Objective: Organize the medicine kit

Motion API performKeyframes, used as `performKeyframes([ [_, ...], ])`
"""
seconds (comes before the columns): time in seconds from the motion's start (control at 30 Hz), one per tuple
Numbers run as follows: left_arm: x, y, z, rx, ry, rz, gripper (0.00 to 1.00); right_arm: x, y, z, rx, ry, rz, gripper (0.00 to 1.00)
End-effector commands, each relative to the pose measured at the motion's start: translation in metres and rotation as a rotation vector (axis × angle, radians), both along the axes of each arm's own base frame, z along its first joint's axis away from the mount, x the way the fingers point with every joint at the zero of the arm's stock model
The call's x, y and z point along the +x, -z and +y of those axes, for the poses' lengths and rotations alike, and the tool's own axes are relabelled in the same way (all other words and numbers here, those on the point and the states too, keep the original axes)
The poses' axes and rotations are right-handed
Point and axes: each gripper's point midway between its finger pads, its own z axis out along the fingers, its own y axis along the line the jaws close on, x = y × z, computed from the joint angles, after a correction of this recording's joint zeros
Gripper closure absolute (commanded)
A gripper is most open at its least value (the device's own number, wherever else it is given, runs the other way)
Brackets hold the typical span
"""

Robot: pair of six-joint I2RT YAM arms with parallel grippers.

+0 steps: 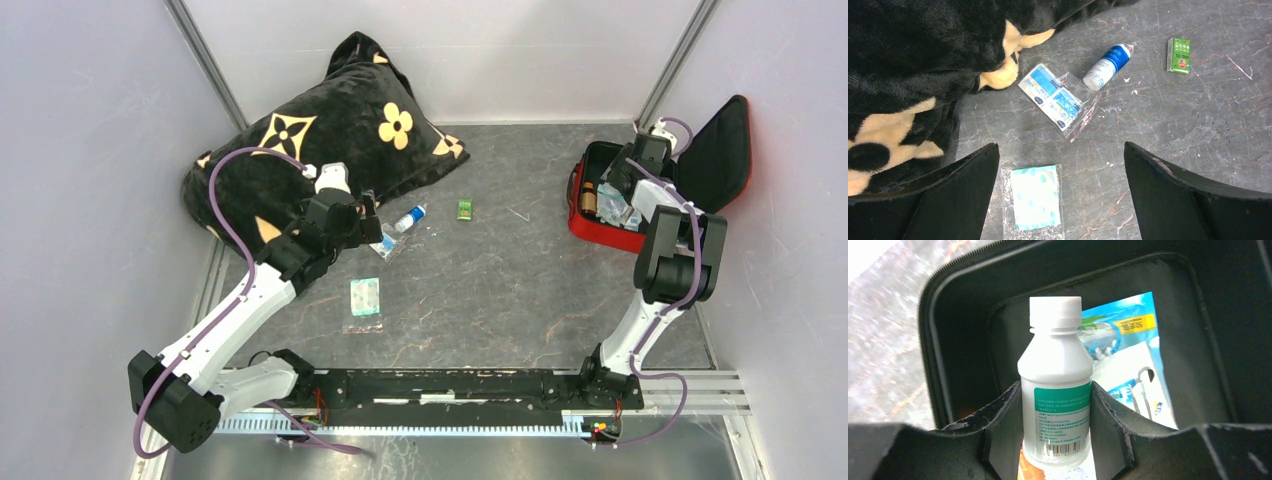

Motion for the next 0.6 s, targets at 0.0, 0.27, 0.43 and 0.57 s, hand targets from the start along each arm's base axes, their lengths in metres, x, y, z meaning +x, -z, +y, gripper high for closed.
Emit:
performKeyframes([
  [0.0, 0.009, -0.02, -0.002, -0.04, -0.019, -0.057, 0.0, 0.034, -0.035, 0.002, 0.182, 0.066, -0.254, 0.57],
  [0.27, 0.008, -0.019, 0.002, -0.029, -0.032, -0.059, 0.0, 0.026, -0.04, 0.0, 0.199, 0.104, -0.267, 0.36],
  [0.43, 0.009, -0.018, 0.001, -0.025, -0.03, -0.056, 0.0, 0.022, -0.055, 0.003, 0.189, 0.084, -0.284, 0.26],
  [0.57, 0.01, -0.017, 0.001, -0.022, -0.03, -0.054, 0.0, 0.014, -0.076, 0.019, 0.166, 0.003, -0.299, 0.28],
])
